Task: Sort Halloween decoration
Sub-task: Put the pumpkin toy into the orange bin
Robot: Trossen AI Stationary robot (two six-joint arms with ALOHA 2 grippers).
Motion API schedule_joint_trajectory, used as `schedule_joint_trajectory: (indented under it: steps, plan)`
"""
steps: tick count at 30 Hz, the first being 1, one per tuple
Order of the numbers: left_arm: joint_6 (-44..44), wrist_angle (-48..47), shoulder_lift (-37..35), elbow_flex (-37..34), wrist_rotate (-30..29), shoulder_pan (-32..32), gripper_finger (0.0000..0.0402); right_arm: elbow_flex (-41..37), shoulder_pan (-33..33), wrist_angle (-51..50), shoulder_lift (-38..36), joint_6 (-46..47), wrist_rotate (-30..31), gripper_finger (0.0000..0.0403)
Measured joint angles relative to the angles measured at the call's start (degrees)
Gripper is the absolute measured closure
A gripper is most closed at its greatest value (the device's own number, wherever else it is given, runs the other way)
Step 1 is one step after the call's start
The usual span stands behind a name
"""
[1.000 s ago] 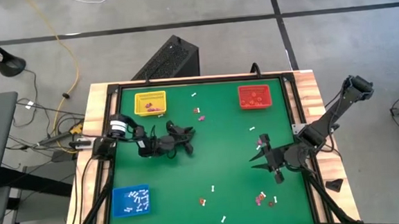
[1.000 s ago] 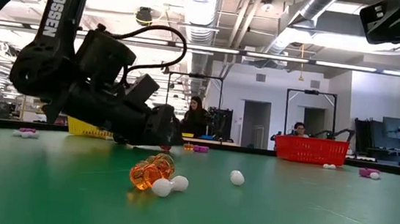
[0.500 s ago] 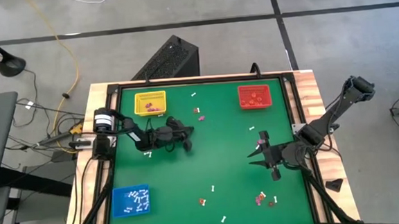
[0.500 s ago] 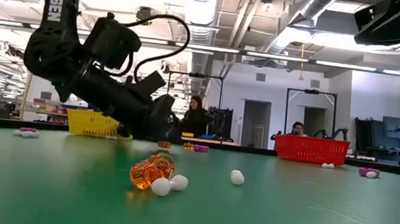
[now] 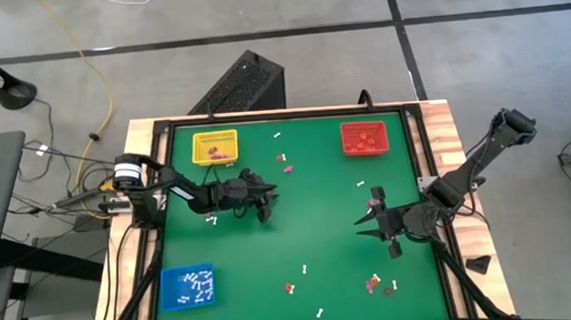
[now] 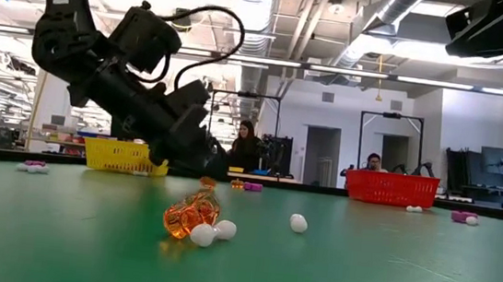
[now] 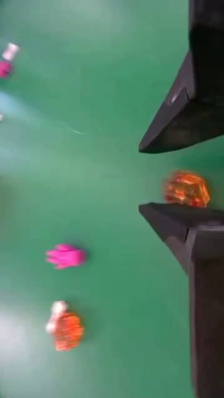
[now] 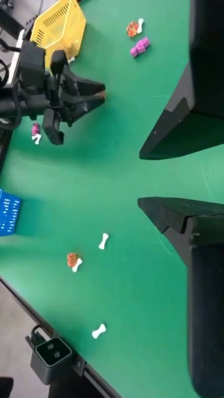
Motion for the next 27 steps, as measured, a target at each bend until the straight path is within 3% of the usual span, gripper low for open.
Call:
schedule_joint_trajectory:
  steps: [7, 14, 20, 27]
  plan:
    - [0.1, -5.8, -0.1, 0.2, -1.1, -0.1, 0.0231, 0.0, 0.0, 0.1, 0.0, 0.0, 0.0, 0.0265]
    - [2.1, -0.8, 6.6, 0.2, -1.8, -0.1, 0.0230, 0.0, 0.0, 0.7, 0.0, 0.0, 0.0, 0.0265]
    - [2.4, 7.8, 12.8, 0.2, -2.8, -0.1, 0.0260, 0.0, 0.0, 1.3, 0.0, 0.1, 0.0, 0.0265]
    - [2.3, 10.9, 13.2, -1.7, -2.3, 0.0, 0.0322, 0.0, 0.0, 1.4, 0.0, 0.1, 0.0, 0.0265]
